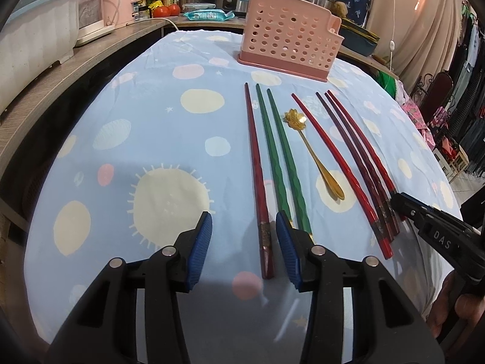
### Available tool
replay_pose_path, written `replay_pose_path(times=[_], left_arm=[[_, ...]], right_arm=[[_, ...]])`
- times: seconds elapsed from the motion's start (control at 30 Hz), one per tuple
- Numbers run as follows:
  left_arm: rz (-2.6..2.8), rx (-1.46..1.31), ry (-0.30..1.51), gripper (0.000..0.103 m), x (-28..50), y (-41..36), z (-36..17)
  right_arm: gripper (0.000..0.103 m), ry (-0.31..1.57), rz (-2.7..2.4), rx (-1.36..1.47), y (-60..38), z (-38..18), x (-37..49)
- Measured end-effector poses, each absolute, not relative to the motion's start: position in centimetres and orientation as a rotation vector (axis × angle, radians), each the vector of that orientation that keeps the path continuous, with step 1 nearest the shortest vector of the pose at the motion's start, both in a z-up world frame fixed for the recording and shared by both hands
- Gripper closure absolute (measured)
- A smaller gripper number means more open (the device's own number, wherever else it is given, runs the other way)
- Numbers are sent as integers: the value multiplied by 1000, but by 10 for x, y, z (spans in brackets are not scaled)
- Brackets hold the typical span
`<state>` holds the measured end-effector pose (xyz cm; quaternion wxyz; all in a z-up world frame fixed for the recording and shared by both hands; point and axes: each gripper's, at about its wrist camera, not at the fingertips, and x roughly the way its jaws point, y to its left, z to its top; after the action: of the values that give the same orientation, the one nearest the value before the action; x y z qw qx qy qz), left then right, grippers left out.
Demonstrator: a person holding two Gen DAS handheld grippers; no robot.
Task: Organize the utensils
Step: 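Close the left tool on a dark red chopstick while the right tool grasps a red chopstick, then lift both chopsticks and carry them above the pink basket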
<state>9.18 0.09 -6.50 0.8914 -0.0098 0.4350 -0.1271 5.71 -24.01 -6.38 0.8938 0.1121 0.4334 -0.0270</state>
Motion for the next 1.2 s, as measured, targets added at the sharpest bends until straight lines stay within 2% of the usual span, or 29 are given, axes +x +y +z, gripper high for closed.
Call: replay_pose_path(times=[0.1,0.43,0.77,1.2], left_arm=[[-268,-10,900,62,86,0,-66],[-285,-11,897,96,84,0,-68],[-298,-43,895,96,82,8,-60],[-283,-98,814,96,78,23,-20]], right_arm=[[95,899,-56,235,-241,-64,57],[95,900,-57,241,-241,-64,55],[96,892,-45,263,-243,-57,45],[96,792,-28,274,-246,-13,34]])
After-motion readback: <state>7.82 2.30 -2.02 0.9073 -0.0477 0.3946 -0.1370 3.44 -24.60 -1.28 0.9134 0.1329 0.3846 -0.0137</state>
